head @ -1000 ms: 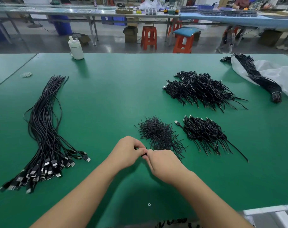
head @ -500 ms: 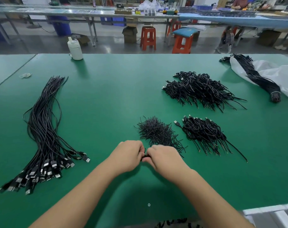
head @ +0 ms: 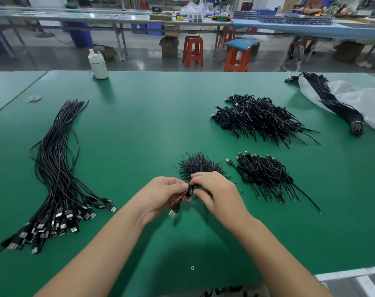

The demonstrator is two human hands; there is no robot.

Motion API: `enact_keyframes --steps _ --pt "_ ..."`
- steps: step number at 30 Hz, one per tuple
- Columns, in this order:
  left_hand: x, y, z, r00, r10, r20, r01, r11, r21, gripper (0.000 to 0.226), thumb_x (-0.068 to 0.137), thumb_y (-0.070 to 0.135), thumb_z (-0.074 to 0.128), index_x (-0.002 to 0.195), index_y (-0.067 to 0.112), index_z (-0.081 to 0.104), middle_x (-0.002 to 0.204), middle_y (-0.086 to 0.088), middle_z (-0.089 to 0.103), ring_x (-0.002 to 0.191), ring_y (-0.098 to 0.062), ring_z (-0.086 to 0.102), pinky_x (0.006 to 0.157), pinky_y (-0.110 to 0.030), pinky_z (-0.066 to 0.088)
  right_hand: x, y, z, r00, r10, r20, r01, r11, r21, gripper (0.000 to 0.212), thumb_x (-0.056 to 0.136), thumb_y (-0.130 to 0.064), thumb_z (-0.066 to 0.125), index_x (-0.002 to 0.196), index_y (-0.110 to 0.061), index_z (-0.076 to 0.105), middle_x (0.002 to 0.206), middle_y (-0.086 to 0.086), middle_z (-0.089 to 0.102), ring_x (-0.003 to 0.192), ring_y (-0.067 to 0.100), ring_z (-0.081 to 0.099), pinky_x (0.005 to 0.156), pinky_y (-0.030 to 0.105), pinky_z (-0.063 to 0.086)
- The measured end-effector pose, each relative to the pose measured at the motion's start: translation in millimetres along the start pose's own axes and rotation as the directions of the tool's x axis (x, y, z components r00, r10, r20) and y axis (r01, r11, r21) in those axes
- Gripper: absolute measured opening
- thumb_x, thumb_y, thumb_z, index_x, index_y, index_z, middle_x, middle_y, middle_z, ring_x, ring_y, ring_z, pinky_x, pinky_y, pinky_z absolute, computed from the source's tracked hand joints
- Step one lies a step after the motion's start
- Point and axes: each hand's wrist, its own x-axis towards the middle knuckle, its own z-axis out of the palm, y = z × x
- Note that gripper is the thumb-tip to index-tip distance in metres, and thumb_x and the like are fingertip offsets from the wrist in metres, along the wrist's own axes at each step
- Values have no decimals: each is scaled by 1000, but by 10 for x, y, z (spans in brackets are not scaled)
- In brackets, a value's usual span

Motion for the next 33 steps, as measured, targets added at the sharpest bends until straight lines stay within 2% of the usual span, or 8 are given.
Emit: enact_keyframes --steps 4,8,12,16,18,24,29,33 --pt "-42 15 3 989 151 9 -150 972 179 13 95 4 59 84 10 62 71 -7 68 64 -10 64 62 -22 45 13 -65 -16 977 210 32 -212 970 118 11 91 -24 68 100 -18 71 87 -12 69 81 7 60 77 23 46" --pt "-61 -9 53 937 348 10 -322 855 406 12 95 9 62 84 14 62 68 5 64 66 -11 51 64 -23 40 64 -111 28 875 480 66 -464 791 398 8 92 -24 68 94 -26 61 57 -18 62 54 -1 53 60 9 37" --pt "-58 -46 139 842 537 -48 -416 704 576 19 93 11 62 80 24 56 64 16 50 61 -5 42 59 -16 38 100 -166 14 816 542 199 -510 515 689 10 96 -13 62 101 -18 55 63 11 66 52 20 57 54 26 48" --pt "-108 -58 140 746 666 15 -480 520 707 21 92 11 61 81 28 53 69 13 55 65 -3 48 64 -12 38 96 -147 -34 813 496 304 -506 345 791 10 101 -6 52 103 -9 62 75 17 69 62 21 66 54 29 56" --pt "-102 -46 113 756 654 -28 -448 548 707 18 92 11 61 82 24 55 69 11 56 64 -3 47 63 -14 39 70 -117 -61 821 429 378 -523 297 799 21 103 -4 45 115 -7 62 92 19 72 80 24 72 64 32 60" --pt "-55 1 124 886 435 -160 -308 810 498 16 93 7 61 79 15 60 53 20 56 50 1 38 50 -12 32 0 -81 -25 861 353 366 -505 503 702 38 92 11 56 120 -14 62 101 16 74 100 26 70 84 37 59" --pt "-71 -4 131 915 389 -106 -302 835 461 14 93 14 64 80 16 62 64 7 52 56 -8 38 53 -19 31 6 -60 -7 879 428 211 -464 660 591 17 86 -8 74 93 -23 73 84 8 73 67 9 65 61 31 59" --pt "-107 10 146 874 486 -4 -377 682 627 18 94 17 63 79 24 56 65 11 49 57 -6 38 55 -18 34 11 -9 -21 863 462 204 -494 686 535 19 87 -25 74 75 -14 65 60 -3 55 51 13 58 52 22 46"
